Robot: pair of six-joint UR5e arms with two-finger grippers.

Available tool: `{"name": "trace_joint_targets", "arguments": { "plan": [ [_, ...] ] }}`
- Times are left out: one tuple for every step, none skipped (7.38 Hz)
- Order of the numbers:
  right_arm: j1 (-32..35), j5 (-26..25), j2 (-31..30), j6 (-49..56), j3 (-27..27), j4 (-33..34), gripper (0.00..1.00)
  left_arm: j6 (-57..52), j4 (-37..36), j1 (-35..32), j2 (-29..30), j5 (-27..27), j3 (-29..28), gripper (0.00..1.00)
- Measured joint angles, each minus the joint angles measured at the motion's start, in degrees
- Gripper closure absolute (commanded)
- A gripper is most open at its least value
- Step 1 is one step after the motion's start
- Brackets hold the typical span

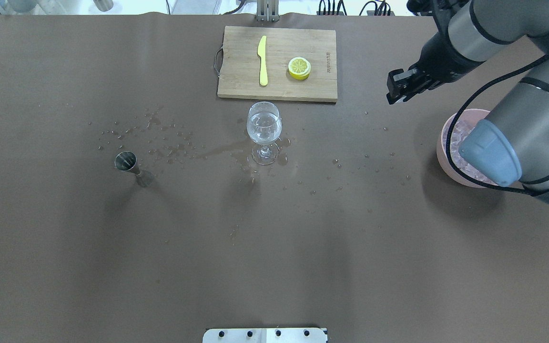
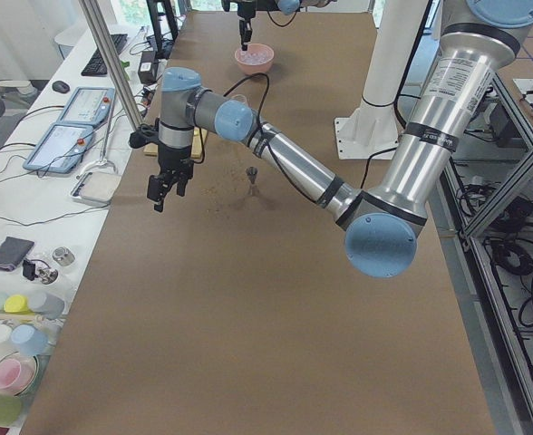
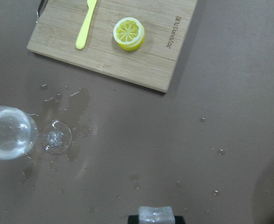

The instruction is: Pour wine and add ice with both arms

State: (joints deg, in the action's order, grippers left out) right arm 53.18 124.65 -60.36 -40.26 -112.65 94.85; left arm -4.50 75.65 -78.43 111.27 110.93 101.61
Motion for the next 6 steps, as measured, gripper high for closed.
{"name": "trace_joint_targets", "arguments": {
  "plan": [
    [-1.99,-2.04,1.56,-4.66,0.23,-2.23,1.0,-2.86,0.17,-1.23,-0.5,0.47,-3.25,0.02],
    [-4.28,-4.63,2.7,-10.5,0.83,-6.25,1.0,-1.13,0.04,-1.79,-0.51,2.19,-5.84,0.02],
    [-7.03,-7.75,3.99,-16.29,2.04,-10.56,1.0,1.74,-0.1,-2.15,-0.53,4.21,-7.57,0.02],
    [-9.63,-10.68,5.99,-20.92,3.86,-13.83,1.0,3.27,-0.06,-2.37,-0.66,5.37,-8.74,0.02],
    [-11.65,-13.04,8.14,-23.75,5.67,-15.88,1.0,3.85,0.15,-2.47,-0.78,5.9,-9.51,0.02],
    [-13.32,-15.33,9.96,-25.24,7.18,-16.92,1.0,4.03,0.29,-2.52,-0.83,6.12,-9.98,0.02]
  ]
}}
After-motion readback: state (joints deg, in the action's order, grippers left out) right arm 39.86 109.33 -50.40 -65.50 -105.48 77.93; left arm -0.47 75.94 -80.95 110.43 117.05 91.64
